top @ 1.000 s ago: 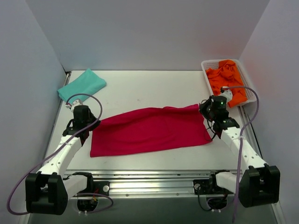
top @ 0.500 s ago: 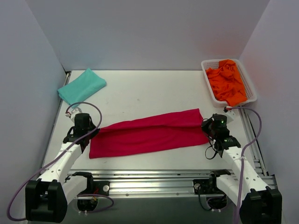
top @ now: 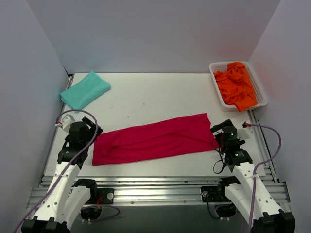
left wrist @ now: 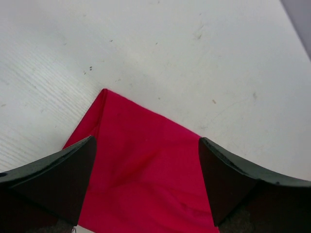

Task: Fold and stack the t-shirts
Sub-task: Fold the other side of the tshirt into a rectangle

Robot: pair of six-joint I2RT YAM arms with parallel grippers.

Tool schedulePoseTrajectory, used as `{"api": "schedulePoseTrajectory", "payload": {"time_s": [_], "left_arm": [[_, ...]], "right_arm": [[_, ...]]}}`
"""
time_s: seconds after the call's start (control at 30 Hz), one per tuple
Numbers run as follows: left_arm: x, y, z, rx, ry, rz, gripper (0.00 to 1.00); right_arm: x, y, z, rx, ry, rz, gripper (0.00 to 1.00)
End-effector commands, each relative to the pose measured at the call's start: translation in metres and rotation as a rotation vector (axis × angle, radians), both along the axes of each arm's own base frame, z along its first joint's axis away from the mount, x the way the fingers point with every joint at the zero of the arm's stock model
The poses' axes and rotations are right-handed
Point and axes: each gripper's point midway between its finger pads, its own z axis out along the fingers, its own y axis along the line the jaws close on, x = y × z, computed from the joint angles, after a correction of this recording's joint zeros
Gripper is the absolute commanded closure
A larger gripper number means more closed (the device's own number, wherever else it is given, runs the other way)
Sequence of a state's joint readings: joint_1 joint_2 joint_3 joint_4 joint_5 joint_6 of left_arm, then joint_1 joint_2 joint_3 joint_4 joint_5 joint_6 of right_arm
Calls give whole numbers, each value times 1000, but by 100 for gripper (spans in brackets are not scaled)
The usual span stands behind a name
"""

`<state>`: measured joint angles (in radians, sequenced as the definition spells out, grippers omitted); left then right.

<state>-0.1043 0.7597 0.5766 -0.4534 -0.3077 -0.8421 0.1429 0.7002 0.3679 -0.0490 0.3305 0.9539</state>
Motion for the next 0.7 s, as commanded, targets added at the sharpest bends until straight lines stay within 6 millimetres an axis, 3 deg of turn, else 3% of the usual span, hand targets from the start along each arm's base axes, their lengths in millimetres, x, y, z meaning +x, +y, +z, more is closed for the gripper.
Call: {"api": "schedulePoseTrajectory", "payload": {"time_s": [0.0, 0.07, 0.13, 0.17, 0.23, 0.27, 0.3, 0.33, 0.37, 0.4, 0.43, 0.47, 0.5, 0.53, 0.6, 0.67], "left_arm": [[16, -2, 57, -13, -161, -2, 6], [39, -16, 84, -29, -264, -78, 6], [57, -48, 99, -80, -324, -235, 5], [77, -68, 101, -81, -343, -316, 5], [92, -104, 105, -103, -347, -467, 4], [115, -122, 106, -75, -344, -536, 3], [118, -150, 105, -73, -328, -619, 3], [128, -173, 82, -80, -265, -699, 3], [139, -192, 101, -63, -307, -766, 2], [140, -216, 99, -72, -299, -836, 2], [146, -238, 75, -100, -248, -912, 1], [154, -253, 88, -108, -277, -957, 1], [158, -265, 82, -122, -262, -988, 0], [157, -287, 57, -155, -204, -1051, 0], [166, -314, 41, -186, -175, -1107, 5], [159, -342, 32, -219, -150, -1180, 6]], "right_arm": [[21, 1, 36, 1, -86, -27, 20], [41, 18, 58, 25, -179, 38, 21], [56, 36, 58, 28, -182, 113, 22], [66, 46, 67, 31, -220, 145, 23], [86, 56, 66, 13, -194, 176, 25], [93, 62, 67, 11, -193, 203, 27], [105, 70, 62, 9, -169, 232, 29], [112, 79, 62, 22, -170, 267, 30], [118, 87, 49, 22, -136, 287, 31], [125, 92, 53, 25, -144, 295, 31], [130, 96, 53, 29, -152, 300, 32], [133, 98, 50, 28, -151, 302, 32], [136, 100, 40, 24, -129, 304, 33], [141, 101, 40, 20, -138, 305, 33], [148, 100, 26, 2, -107, 299, 36], [154, 98, 10, -20, -70, 294, 40]]}}
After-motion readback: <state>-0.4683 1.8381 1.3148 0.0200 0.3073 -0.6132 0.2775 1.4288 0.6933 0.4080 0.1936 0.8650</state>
